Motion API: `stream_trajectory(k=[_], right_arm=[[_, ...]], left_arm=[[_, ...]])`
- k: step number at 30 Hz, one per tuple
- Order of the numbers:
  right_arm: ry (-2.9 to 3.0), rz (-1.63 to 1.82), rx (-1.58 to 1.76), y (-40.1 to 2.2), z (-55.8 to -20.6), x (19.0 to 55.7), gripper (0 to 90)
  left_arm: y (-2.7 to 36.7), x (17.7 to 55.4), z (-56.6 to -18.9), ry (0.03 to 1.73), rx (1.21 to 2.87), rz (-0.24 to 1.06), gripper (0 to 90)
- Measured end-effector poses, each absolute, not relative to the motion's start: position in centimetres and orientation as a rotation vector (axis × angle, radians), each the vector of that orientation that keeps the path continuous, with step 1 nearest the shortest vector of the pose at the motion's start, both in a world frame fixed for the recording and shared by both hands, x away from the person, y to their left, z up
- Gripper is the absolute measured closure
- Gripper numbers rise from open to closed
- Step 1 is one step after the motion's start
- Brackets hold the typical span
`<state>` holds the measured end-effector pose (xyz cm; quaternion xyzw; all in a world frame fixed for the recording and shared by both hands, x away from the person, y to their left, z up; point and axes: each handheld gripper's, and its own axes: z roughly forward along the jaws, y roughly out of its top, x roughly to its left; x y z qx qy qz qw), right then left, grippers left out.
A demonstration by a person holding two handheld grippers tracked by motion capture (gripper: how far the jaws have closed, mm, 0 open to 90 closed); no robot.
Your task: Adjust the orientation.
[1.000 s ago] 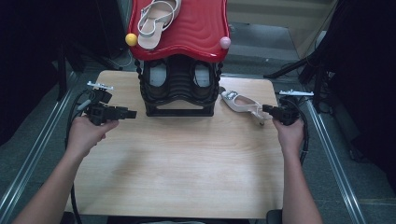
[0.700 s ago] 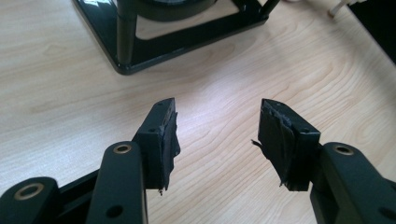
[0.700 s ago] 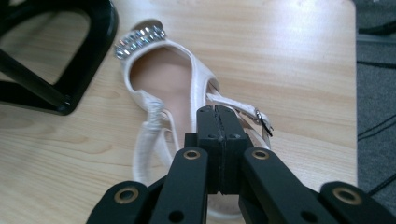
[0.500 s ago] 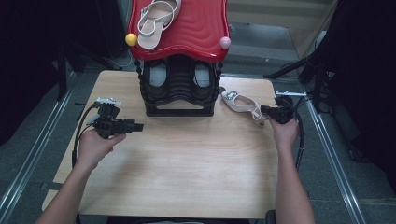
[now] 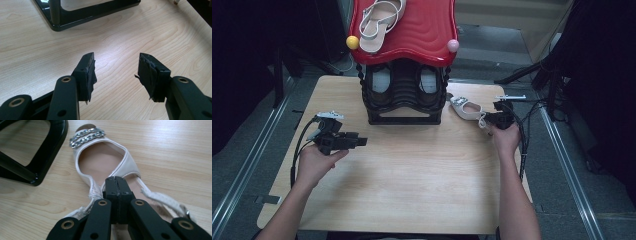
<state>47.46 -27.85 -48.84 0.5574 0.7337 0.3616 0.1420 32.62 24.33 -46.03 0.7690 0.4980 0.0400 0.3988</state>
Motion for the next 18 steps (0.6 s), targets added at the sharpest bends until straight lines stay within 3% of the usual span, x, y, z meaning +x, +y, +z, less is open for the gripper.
stream_trajectory(k=[18], right_arm=[[2.145, 1.044, 1.614, -24.9, -48.3, 46.0, 88.0]], left_arm=[[24.8, 32.5, -46.8, 1.282, 1.965, 0.084, 48.0]])
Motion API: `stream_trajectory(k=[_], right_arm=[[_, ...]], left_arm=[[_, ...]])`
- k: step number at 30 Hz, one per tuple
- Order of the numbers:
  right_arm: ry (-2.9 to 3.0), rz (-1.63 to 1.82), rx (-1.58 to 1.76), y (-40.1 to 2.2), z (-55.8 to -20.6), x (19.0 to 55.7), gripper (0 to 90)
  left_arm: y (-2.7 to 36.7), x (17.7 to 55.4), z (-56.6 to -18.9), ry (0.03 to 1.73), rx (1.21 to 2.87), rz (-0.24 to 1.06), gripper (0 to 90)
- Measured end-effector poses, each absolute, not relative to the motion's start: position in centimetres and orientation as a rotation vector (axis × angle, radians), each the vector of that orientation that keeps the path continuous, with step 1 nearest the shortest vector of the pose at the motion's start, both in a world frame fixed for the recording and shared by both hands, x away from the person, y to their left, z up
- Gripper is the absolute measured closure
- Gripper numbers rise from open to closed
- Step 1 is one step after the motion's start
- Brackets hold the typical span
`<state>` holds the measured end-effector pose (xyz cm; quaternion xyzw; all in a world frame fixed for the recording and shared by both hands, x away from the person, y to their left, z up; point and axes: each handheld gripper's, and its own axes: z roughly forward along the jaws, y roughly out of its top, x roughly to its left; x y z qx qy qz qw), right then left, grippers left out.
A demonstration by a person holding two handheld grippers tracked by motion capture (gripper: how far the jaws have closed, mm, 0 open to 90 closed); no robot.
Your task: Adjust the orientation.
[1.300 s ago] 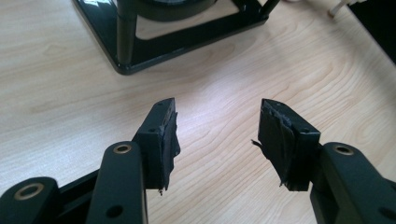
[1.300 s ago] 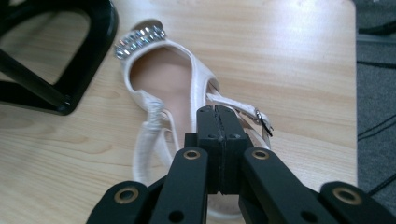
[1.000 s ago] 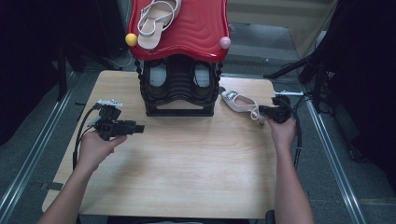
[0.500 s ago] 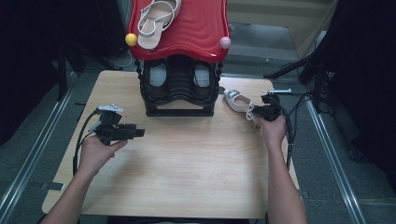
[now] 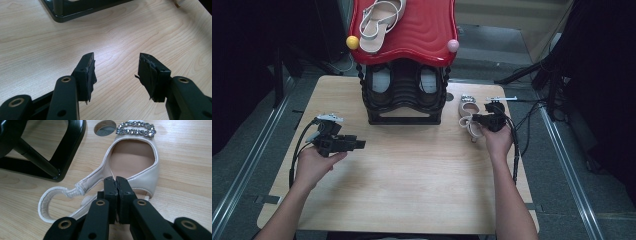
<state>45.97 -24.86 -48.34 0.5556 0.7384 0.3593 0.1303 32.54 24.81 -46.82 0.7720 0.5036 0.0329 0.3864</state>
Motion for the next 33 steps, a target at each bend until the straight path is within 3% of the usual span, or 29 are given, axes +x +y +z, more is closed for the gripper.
stream_trajectory(k=[17, 33], right_arm=[[2.082, 1.112, 1.583, -26.3, -45.0, 45.1, 78.0], [2.194, 1.063, 1.531, -22.2, -47.0, 47.4, 70.5]], left_arm=[[25.1, 32.5, -47.2, 1.298, 1.969, 0.082, 47.7], [26.0, 31.2, -47.5, 1.325, 1.950, 0.081, 47.3]])
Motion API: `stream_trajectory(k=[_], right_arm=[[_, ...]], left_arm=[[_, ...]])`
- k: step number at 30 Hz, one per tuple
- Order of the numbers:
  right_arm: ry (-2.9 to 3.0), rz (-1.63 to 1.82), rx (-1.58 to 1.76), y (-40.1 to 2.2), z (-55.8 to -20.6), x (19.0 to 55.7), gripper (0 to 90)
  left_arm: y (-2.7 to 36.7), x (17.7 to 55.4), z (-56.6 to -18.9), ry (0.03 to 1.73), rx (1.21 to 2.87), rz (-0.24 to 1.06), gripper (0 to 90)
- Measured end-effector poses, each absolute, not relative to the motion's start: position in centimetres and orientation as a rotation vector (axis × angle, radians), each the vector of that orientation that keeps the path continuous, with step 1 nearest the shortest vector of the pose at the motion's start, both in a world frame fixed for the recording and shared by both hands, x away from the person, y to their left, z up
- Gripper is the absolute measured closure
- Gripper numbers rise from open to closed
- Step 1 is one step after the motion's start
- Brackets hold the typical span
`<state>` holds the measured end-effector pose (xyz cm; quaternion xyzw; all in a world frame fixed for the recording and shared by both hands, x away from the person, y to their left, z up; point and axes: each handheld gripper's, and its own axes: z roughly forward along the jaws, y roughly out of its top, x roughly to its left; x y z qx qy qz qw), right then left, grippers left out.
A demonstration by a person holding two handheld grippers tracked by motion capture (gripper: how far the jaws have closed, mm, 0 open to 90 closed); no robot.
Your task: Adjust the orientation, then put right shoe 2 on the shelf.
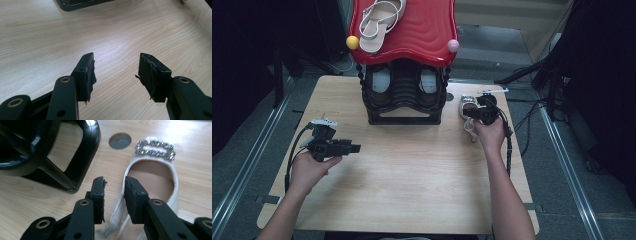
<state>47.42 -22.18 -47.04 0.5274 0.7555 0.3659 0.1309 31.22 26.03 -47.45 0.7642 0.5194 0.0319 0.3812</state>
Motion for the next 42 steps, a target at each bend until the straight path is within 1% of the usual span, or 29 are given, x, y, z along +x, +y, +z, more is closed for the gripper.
stream_trajectory(k=[7, 12, 18, 23, 31, 42], right_arm=[[2.215, 0.995, 1.579, -21.9, -48.7, 48.3, 71.4], [2.218, 0.955, 1.578, -21.5, -49.0, 48.6, 73.4], [2.221, 0.881, 1.622, -21.1, -49.1, 48.9, 78.7], [2.206, 0.879, 1.657, -21.4, -49.1, 49.0, 85.6], [2.196, 0.906, 1.678, -21.8, -49.1, 49.0, 87.5], [2.179, 0.934, 1.681, -22.4, -48.8, 49.0, 87.8]], left_arm=[[26.2, 30.9, -47.6, 1.336, 1.947, 0.082, 47.3], [26.1, 30.9, -47.7, 1.339, 1.952, 0.081, 47.3], [26.0, 30.9, -47.8, 1.334, 1.954, 0.083, 47.3], [26.1, 30.8, -47.9, 1.335, 1.950, 0.085, 47.4], [26.1, 30.8, -47.9, 1.336, 1.952, 0.081, 47.5], [26.1, 30.8, -47.9, 1.336, 1.952, 0.076, 47.3]])
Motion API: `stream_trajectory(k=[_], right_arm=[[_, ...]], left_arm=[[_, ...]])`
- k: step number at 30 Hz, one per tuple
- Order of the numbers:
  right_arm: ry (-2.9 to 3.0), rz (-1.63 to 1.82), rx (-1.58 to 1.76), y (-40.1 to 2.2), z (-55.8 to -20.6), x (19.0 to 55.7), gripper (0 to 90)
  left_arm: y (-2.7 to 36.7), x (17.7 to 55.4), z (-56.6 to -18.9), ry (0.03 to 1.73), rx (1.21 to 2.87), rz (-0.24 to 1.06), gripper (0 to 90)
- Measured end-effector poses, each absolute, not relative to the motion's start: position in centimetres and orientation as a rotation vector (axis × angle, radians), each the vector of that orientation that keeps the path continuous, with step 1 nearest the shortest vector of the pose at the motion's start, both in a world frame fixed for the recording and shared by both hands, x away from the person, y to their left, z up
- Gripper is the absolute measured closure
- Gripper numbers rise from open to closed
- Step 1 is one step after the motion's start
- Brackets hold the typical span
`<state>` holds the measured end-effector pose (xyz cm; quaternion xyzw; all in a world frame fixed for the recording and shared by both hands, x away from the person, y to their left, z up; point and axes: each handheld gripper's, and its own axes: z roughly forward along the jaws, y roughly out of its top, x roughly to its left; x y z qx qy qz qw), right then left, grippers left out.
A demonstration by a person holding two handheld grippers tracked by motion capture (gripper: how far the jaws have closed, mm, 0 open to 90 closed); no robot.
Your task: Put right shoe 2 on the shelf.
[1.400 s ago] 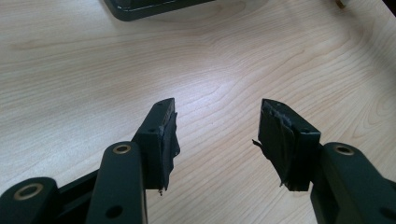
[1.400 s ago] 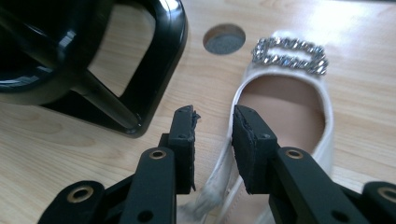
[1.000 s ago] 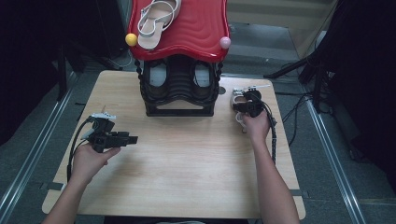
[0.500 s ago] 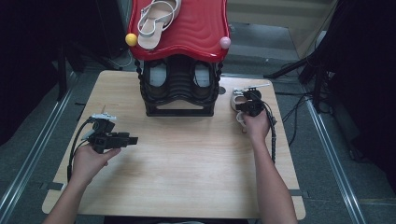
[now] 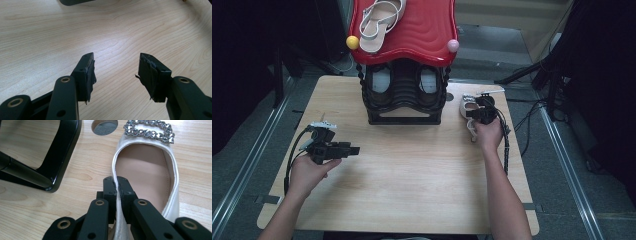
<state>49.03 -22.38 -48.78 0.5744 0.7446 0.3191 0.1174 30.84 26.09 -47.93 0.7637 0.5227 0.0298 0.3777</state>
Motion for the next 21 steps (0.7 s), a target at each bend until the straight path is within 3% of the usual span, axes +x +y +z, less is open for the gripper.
stream_trajectory(k=[21], right_arm=[[2.163, 1.064, 1.730, -23.9, -46.8, 48.2, 88.2]], left_arm=[[25.8, 31.1, -48.1, 1.325, 1.962, 0.063, 47.3]])
